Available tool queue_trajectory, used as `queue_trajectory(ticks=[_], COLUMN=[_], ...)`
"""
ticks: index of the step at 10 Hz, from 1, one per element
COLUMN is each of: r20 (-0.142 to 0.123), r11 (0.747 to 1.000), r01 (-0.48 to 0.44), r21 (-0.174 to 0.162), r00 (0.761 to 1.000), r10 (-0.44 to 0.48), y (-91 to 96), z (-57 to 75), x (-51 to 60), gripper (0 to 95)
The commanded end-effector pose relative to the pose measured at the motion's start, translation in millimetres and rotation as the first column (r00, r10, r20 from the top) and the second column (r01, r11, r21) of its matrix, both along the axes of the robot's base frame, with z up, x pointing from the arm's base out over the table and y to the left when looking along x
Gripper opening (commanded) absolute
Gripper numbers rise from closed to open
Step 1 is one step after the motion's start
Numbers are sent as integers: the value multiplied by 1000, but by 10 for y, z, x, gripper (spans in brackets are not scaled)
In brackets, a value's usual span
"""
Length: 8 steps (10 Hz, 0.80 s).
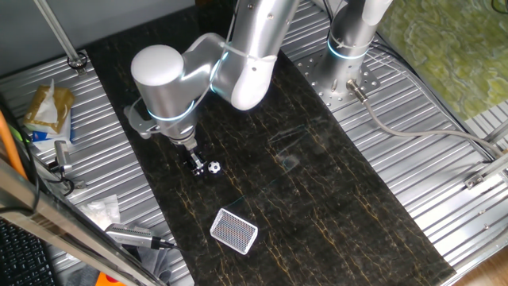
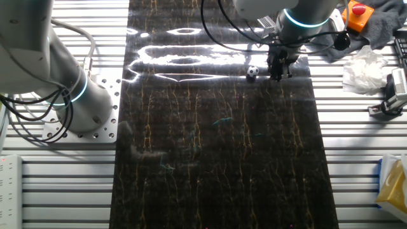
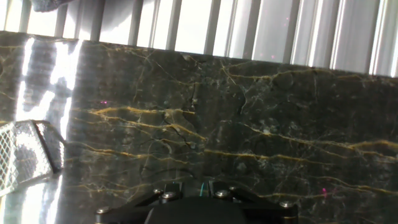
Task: Push the soccer ball into the goal
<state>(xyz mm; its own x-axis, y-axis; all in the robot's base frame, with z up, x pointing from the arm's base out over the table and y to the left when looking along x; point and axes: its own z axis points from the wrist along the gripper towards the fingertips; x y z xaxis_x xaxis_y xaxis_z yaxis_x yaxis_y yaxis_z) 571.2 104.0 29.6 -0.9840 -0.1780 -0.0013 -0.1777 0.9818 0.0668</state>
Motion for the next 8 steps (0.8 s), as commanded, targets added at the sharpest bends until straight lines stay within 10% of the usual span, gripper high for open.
queue_trajectory(ticks=[1,8], r20=[-13,-29], r11=[1000,999], r01=[-12,-37], r21=[-2,3], r00=[1000,999], r10=[12,37], y=[-3,-3], z=[5,5], x=[2,2], gripper=[190,190])
